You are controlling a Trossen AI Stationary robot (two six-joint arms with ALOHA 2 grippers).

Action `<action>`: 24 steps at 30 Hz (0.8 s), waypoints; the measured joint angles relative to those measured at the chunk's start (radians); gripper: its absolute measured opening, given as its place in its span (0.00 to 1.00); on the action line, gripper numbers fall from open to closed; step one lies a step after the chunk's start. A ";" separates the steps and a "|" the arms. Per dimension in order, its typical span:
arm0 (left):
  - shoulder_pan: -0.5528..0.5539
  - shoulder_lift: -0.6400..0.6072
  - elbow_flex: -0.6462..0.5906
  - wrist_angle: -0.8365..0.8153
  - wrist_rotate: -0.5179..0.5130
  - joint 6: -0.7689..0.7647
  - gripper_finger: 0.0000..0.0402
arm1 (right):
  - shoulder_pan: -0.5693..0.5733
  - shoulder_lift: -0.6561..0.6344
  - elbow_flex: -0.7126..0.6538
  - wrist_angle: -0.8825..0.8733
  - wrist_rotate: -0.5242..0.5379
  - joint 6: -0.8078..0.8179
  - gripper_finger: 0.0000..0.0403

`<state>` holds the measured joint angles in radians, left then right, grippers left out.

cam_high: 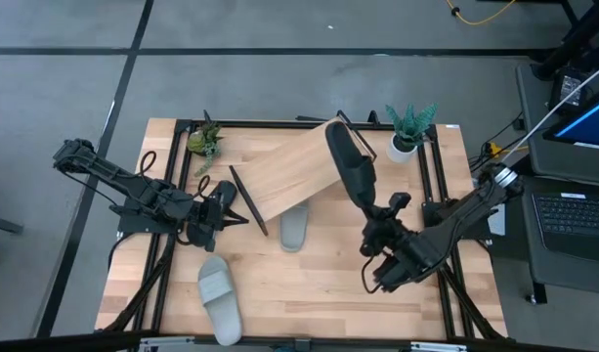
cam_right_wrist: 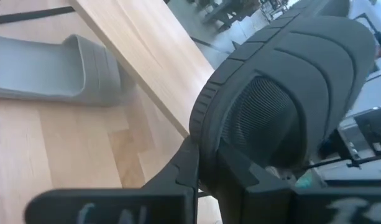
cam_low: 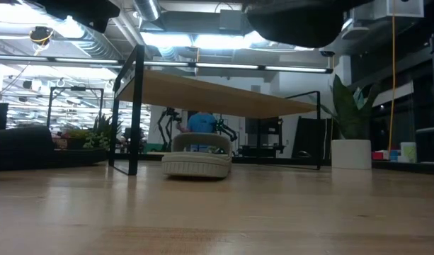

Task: Pick and place slides into the shelf
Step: Put the right black slipper on the shelf

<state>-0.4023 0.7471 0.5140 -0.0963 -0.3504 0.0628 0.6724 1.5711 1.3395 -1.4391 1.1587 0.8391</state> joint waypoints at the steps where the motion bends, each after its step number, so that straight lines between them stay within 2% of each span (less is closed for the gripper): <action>1: 0.000 0.000 0.000 0.000 0.000 0.000 0.00 | 0.000 -0.028 -0.028 0.038 0.001 -0.033 0.08; 9: 0.000 0.000 0.000 0.027 0.000 -0.001 0.00 | -0.032 -0.273 -0.264 0.476 -0.001 -0.426 0.08; 14: 0.000 0.000 0.000 0.044 0.000 0.000 0.00 | -0.137 -0.385 -0.367 0.761 -0.122 -0.789 0.08; 17: 0.000 0.000 0.000 0.045 0.000 -0.003 0.00 | -0.226 -0.415 -0.374 0.797 -0.178 -0.906 0.08; 24: 0.000 0.000 0.000 0.045 0.000 -0.005 0.00 | -0.396 -0.423 -0.374 0.764 -0.274 -1.048 0.08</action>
<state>-0.4023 0.7468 0.5140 -0.0513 -0.3504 0.0574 0.2768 1.1485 0.9657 -0.6753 0.8844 -0.2090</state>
